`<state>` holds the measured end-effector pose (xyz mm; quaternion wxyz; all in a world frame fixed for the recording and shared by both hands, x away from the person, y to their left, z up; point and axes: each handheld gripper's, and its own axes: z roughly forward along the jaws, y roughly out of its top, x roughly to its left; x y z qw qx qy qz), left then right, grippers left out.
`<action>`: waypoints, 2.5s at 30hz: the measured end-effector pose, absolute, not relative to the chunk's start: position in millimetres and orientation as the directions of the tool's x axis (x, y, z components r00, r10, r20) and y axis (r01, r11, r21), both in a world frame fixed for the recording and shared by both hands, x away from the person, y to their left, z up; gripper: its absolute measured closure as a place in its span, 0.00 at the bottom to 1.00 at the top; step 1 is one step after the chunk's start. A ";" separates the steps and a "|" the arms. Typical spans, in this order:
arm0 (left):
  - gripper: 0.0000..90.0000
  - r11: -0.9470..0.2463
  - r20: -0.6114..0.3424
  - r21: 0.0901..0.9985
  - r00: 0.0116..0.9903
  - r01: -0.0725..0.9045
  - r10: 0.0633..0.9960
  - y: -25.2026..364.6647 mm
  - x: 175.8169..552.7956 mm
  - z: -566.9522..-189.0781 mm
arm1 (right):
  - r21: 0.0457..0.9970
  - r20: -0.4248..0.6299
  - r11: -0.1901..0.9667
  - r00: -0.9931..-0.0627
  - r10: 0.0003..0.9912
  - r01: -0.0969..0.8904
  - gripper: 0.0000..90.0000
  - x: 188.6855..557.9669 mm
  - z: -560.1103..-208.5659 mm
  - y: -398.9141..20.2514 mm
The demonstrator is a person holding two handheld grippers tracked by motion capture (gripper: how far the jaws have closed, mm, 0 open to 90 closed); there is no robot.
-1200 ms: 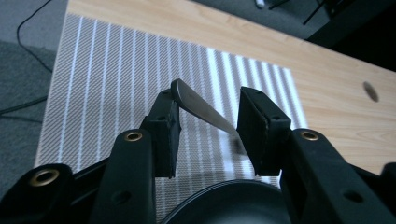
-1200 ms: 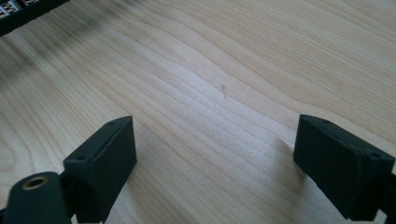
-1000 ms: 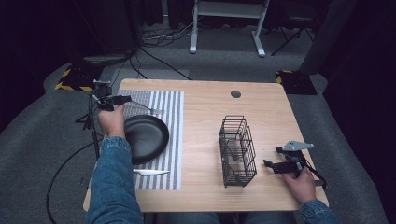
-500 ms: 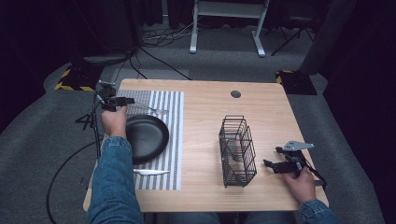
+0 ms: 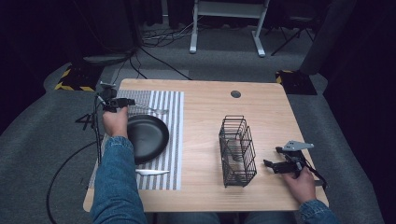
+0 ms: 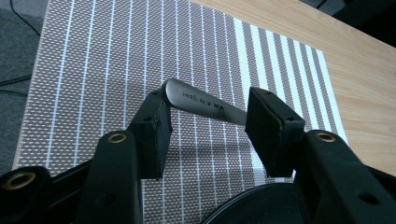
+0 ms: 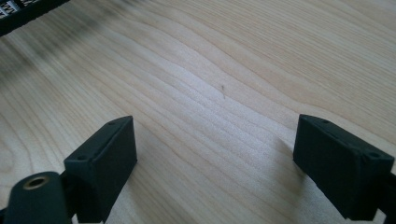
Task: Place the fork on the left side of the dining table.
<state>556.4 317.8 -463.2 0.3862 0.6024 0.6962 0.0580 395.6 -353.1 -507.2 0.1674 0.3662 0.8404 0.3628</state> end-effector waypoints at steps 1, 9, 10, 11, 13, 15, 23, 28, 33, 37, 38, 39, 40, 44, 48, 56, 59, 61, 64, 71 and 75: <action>0.56 0.267 -0.470 0.541 0.023 0.797 0.882 317.9 556.6 -463.8 | 0.732 -0.016 0.469 -0.676 0.737 0.494 0.15 395.5 -507.2 -353.1; 0.53 0.259 -0.477 0.518 0.024 0.815 0.878 317.1 558.4 -470.0 | 0.733 -0.015 0.468 -0.675 0.738 0.495 0.15 395.5 -507.2 -353.0; 0.51 0.258 -0.477 0.518 0.025 0.816 0.878 315.7 559.2 -470.9 | 0.732 -0.015 0.468 -0.676 0.737 0.494 0.15 395.5 -507.1 -353.0; 0.50 0.256 -0.478 0.517 0.027 0.817 0.878 314.7 559.6 -471.1 | 0.732 -0.015 0.468 -0.675 0.738 0.495 0.15 395.5 -507.2 -353.0; 0.49 0.252 -0.478 0.516 0.031 0.819 0.878 313.8 560.3 -471.6 | 0.732 -0.015 0.467 -0.675 0.738 0.495 0.15 395.5 -507.2 -352.9; 0.48 0.245 -0.478 0.507 0.033 0.826 0.878 312.4 561.9 -472.7 | 0.733 -0.015 0.467 -0.675 0.738 0.495 0.15 395.5 -507.2 -352.9; 0.45 0.272 -0.475 0.493 -0.006 0.826 0.880 315.7 561.7 -475.3 | 0.733 -0.015 0.468 -0.675 0.738 0.495 0.15 395.6 -507.2 -353.0; 0.43 0.275 -0.448 0.494 -0.029 0.825 0.893 318.4 560.2 -473.9 | 0.732 -0.014 0.467 -0.675 0.738 0.495 0.15 395.6 -507.1 -353.0; 0.43 0.276 -0.440 0.516 -0.026 0.811 0.898 322.2 556.1 -466.3 | 0.733 -0.013 0.467 -0.675 0.738 0.496 0.15 395.7 -507.1 -352.9; 0.43 0.255 -0.433 0.538 0.004 0.803 0.901 318.9 551.0 -455.3 | 0.732 -0.013 0.467 -0.675 0.738 0.496 0.15 395.8 -507.1 -352.9; 0.43 0.250 -0.433 0.543 0.012 0.802 0.901 318.0 549.5 -452.4 | 0.732 -0.013 0.467 -0.675 0.738 0.496 0.15 395.8 -507.1 -352.9; 0.44 0.250 -0.433 0.543 0.012 0.802 0.901 318.0 549.5 -452.4 | 0.732 -0.013 0.467 -0.675 0.738 0.496 0.15 395.8 -507.1 -352.9; 0.44 0.243 -0.432 0.555 0.026 0.796 0.901 316.5 545.7 -445.7 | 0.732 -0.013 0.467 -0.675 0.738 0.496 0.15 395.8 -507.1 -352.9; 0.44 0.226 -0.444 0.586 0.074 0.778 0.893 310.7 536.7 -428.3 | 0.732 -0.013 0.467 -0.675 0.737 0.495 0.15 395.8 -507.1 -352.9; 0.44 0.197 -0.428 0.615 0.113 0.763 0.897 305.1 529.1 -413.3 | 0.732 -0.013 0.467 -0.675 0.738 0.496 0.15 395.8 -507.1 -352.9; 0.44 0.146 -0.393 0.677 0.186 0.722 0.901 296.4 503.4 -380.6 | 0.732 -0.014 0.467 -0.675 0.737 0.495 0.15 395.8 -507.1 -352.9; 0.44 0.120 -0.368 0.703 0.214 0.701 0.905 294.2 490.0 -371.4 | 0.732 -0.014 0.467 -0.675 0.737 0.495 0.15 395.8 -507.1 -352.9; 0.44 0.122 -0.375 0.716 0.232 0.687 0.897 293.4 479.9 -367.2 | 0.732 -0.013 0.467 -0.675 0.737 0.496 0.15 395.8 -507.1 -352.9; 0.44 0.106 -0.364 0.727 0.251 0.679 0.897 292.2 466.7 -361.9 | 0.732 -0.013 0.467 -0.675 0.737 0.495 0.15 395.8 -507.1 -352.9; 0.44 0.082 -0.335 0.750 0.270 0.656 0.903 294.3 440.5 -354.7 | 0.732 -0.014 0.468 -0.676 0.737 0.495 0.15 395.9 -507.1 -352.9; 0.44 0.029 -0.277 0.756 0.279 0.654 0.919 298.5 419.4 -353.7 | 0.732 -0.014 0.468 -0.676 0.737 0.495 0.15 395.9 -507.1 -352.9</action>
